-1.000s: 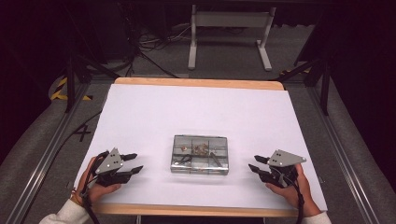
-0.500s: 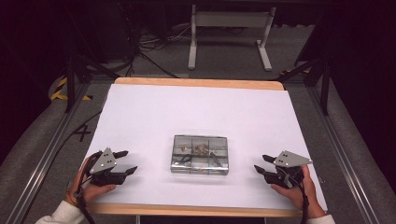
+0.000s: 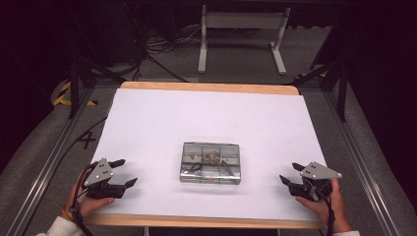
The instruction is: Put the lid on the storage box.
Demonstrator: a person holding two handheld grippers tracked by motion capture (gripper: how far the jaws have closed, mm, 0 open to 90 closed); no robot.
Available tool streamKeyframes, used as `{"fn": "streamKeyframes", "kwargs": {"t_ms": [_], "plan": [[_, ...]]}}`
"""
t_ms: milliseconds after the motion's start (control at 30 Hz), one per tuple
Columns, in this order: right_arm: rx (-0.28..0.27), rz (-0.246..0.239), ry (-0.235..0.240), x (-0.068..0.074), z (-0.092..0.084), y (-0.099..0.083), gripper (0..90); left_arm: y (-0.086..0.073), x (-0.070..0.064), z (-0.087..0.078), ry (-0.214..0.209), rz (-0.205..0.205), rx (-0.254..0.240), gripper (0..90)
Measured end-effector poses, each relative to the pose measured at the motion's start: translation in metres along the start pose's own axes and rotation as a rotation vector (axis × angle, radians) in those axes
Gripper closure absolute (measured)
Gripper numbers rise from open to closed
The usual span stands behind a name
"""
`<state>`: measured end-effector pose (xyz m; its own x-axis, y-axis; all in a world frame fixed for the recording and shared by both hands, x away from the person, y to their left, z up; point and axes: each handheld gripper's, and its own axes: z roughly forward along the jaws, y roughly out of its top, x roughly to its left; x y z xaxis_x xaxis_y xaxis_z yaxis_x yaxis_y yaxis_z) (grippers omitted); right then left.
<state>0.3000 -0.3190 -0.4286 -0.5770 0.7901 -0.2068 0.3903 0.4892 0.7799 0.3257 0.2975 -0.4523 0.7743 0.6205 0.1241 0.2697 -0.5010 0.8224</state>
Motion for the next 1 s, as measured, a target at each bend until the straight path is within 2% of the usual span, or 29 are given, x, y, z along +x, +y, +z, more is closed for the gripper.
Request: {"fn": "streamKeyframes", "kwargs": {"t_ms": [267,400,467,500,567,633,767,833,900,1000], "plan": [[-0.027,0.044,-0.045,-0.007,-0.009,-0.011,28.9,-0.005,0.002,-0.004,0.002,-0.019,-0.011,20.2],[-0.041,0.077,-0.048,-0.011,-0.011,-0.018,25.6,-0.009,0.004,-0.006,0.004,-0.045,-0.028,18.1],[-0.053,0.095,-0.055,-0.013,-0.013,-0.021,23.6,-0.011,0.006,-0.007,-0.01,-0.065,-0.043,16.9],[-0.056,0.114,-0.058,-0.015,-0.014,-0.024,22.7,-0.011,0.006,-0.007,-0.014,-0.066,-0.047,16.0],[-0.061,0.127,-0.066,-0.017,-0.015,-0.027,21.2,-0.012,0.005,-0.008,-0.013,-0.08,-0.056,15.2],[-0.074,0.136,-0.083,-0.021,-0.018,-0.032,19.3,-0.013,0.006,-0.009,-0.007,-0.077,-0.064,14.1],[-0.104,0.2,-0.115,-0.026,-0.02,-0.041,16.4,-0.015,0.008,-0.011,-0.001,-0.093,-0.091,10.5],[-0.109,0.217,-0.122,-0.027,-0.021,-0.041,15.7,-0.015,0.007,-0.012,0.002,-0.105,-0.1,8.9],[-0.1,0.223,-0.121,-0.029,-0.019,-0.042,15.4,-0.015,0.007,-0.011,0.004,-0.113,-0.097,8.3],[-0.082,0.214,-0.126,-0.028,-0.018,-0.041,15.0,-0.015,0.007,-0.011,0.006,-0.102,-0.088,8.0]]}}
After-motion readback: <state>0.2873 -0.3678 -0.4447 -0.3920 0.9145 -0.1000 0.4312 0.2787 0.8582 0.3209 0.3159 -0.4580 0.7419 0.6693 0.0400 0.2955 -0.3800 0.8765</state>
